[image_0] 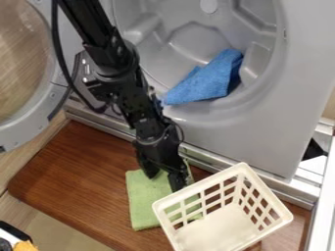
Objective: Move the green cloth to the upper side of the table
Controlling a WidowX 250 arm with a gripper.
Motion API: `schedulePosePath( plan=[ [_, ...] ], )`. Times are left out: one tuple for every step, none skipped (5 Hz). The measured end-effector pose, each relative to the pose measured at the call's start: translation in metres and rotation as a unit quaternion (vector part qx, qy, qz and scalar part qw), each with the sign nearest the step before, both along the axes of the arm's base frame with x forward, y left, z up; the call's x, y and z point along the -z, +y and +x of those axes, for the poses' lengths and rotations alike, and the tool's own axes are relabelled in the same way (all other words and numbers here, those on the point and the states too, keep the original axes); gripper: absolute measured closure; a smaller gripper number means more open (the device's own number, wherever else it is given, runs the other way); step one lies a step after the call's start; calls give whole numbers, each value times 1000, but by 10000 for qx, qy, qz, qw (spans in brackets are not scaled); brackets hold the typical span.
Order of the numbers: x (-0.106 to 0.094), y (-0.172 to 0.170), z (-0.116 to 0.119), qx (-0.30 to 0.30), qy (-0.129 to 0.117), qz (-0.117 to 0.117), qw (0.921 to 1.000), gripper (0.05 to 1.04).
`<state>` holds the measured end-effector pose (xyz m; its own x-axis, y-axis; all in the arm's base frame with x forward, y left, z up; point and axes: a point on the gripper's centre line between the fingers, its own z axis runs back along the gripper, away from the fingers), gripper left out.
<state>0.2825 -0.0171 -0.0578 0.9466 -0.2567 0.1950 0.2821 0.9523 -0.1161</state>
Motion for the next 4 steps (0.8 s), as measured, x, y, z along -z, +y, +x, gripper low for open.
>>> schedulePosePath(
  plan=[
    [-23, -1, 4, 67, -164, -90, 9998, 83],
    [-51, 6, 3, 27, -215, -267, 9994, 83],
    [-81, 15, -1, 9, -336, -533, 9980, 83],
    [-83, 15, -1, 43, -324, -553, 9979, 83]
  ],
)
